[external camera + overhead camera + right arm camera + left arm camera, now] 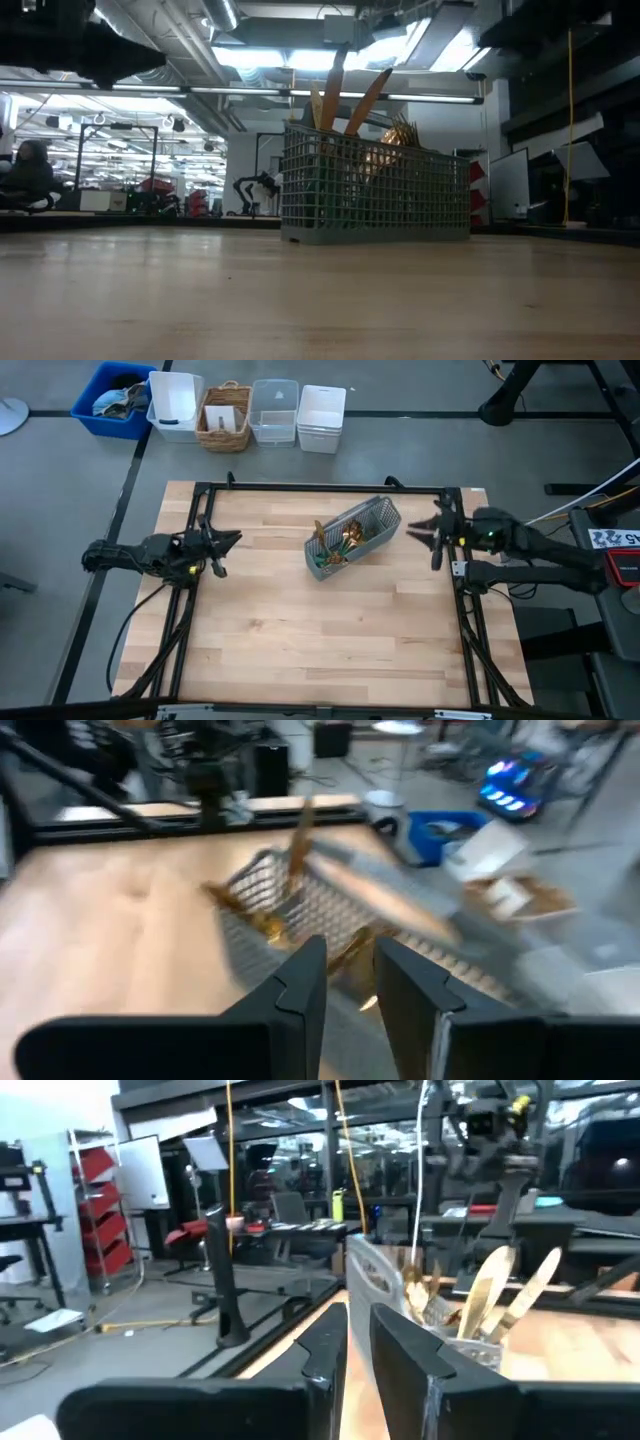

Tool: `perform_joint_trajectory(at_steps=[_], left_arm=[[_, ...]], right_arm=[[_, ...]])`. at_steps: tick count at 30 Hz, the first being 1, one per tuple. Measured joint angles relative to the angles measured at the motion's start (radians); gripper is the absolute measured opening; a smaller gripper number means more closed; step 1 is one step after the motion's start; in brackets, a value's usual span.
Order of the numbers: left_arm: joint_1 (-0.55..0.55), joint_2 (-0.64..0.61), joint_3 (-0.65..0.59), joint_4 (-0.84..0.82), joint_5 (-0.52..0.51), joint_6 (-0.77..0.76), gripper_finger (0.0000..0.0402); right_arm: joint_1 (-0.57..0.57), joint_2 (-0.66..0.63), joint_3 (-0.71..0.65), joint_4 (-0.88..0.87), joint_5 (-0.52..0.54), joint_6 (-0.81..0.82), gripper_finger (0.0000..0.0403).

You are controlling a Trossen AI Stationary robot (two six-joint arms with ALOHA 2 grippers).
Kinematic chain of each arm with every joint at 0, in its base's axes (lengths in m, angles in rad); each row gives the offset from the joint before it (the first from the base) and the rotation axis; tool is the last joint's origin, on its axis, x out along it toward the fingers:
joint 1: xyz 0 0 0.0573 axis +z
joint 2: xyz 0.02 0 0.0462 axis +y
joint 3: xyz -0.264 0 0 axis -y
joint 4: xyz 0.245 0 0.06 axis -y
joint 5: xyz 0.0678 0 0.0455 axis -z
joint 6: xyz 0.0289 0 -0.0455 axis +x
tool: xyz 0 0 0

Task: Sort silverware
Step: Return to Home Position

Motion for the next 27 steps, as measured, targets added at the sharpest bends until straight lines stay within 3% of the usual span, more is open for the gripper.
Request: perform_joint_trajectory(at_steps=[3, 12, 16, 27], left_arm=[[0.017, 0.000, 0.000, -0.048, -0.004, -0.028, 0.0040], [0.033, 0.002, -0.001, -0.180, -0.005, -0.114, 0.0040], [0.033, 0.002, -0.001, -0.219, -0.005, -0.145, 0.0040], [0.033, 0.002, -0.001, -0.406, -0.008, -0.289, 0.0040]], right_arm=[[0.000, -0.068, -0.137, 0.075, -0.042, 0.069, 0.0088], [0.000, -0.209, -0.486, 0.390, 0.001, 0.129, 0.0088], [0.000, -0.250, -0.572, 0.475, 0.019, 0.132, 0.0088], [0.000, -0.380, -0.718, 0.492, -0.014, 0.233, 0.0088]])
